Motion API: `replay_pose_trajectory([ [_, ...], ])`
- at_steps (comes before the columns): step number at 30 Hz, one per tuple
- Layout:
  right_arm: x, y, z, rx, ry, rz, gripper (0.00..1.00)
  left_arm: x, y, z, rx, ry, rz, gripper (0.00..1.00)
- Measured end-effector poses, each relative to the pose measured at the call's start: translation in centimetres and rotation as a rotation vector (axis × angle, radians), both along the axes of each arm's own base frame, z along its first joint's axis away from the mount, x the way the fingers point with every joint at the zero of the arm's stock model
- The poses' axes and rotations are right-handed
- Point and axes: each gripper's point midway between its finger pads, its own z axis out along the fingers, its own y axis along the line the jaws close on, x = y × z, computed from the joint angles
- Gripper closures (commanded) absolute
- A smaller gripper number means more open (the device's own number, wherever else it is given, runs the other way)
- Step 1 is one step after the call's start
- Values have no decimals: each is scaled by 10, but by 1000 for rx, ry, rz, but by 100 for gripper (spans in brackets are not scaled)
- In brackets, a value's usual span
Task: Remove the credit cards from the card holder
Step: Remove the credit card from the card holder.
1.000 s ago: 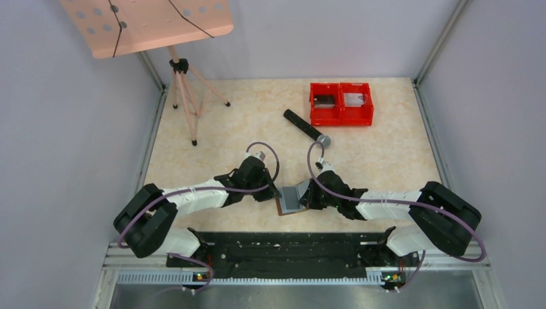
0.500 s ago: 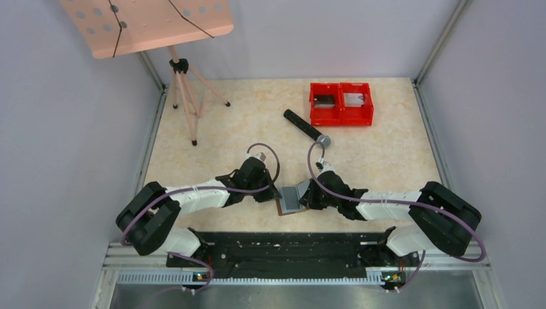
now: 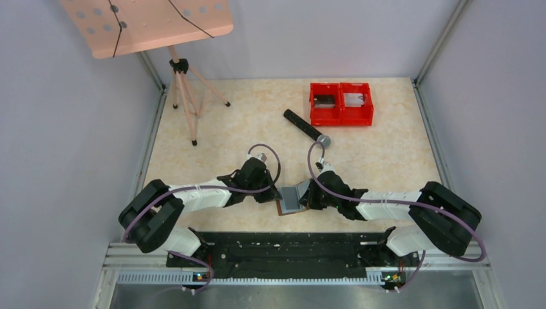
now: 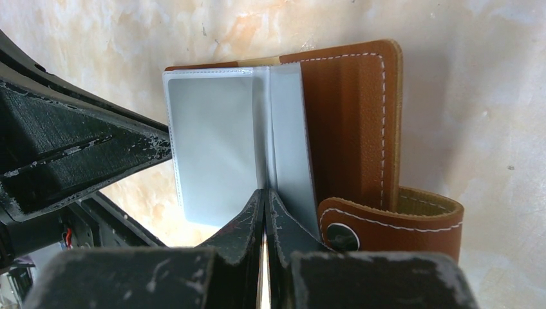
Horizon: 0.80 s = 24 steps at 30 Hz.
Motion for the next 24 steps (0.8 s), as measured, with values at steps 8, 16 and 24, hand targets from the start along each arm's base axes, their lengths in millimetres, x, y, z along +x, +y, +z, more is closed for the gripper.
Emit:
replay_pose_trajectory([
  [8,-1,0,0,2,1,4,92,0,-1,0,-2,0,-2,88],
  [16,-2,2,3,15,3,15,69,-2,-3,1,-7,1,-11,88],
  [24,-3,6,8,35,-4,33,55,-1,-6,-1,-4,9,-22,88],
])
